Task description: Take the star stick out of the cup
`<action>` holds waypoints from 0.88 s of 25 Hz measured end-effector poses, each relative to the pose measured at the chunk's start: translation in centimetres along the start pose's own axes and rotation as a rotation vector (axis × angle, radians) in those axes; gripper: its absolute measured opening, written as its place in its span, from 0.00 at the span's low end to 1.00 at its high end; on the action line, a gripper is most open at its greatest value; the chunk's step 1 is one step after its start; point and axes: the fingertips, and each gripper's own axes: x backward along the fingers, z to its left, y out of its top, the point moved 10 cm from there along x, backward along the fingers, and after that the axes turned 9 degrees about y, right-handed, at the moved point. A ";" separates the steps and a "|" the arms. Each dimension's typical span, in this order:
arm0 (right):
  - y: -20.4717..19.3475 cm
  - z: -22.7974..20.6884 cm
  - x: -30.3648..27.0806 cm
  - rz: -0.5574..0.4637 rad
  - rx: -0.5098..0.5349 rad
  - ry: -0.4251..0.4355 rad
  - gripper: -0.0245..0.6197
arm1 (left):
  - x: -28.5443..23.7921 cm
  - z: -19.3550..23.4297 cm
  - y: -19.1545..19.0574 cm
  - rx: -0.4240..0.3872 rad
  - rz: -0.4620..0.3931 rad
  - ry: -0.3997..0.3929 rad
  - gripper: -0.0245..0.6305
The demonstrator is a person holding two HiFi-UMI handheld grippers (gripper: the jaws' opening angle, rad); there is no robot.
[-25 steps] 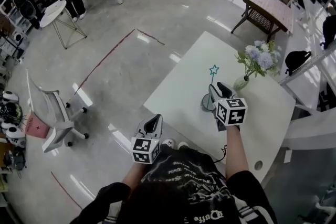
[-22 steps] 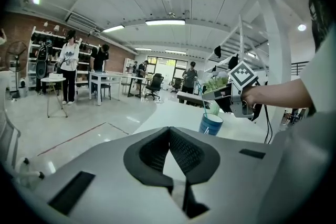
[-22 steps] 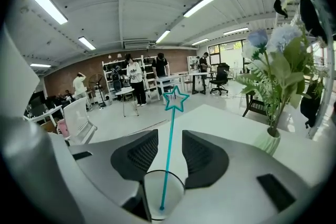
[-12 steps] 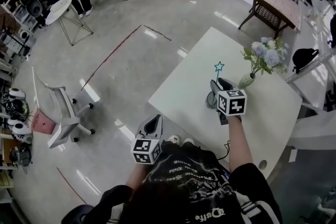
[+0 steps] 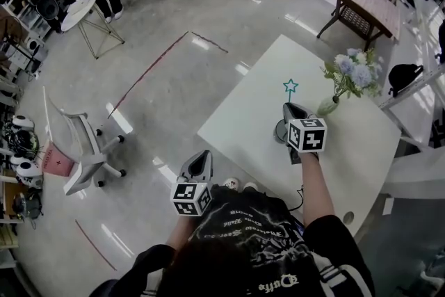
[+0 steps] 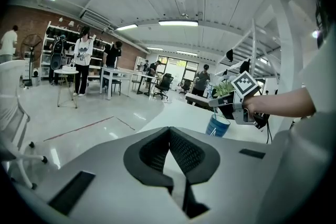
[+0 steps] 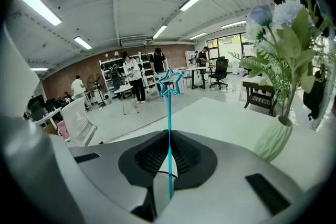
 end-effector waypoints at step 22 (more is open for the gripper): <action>2.0 3.4 5.3 -0.204 0.077 -0.032 0.08 | -0.9 -0.8 0.3 -0.023 -0.004 -0.112 0.07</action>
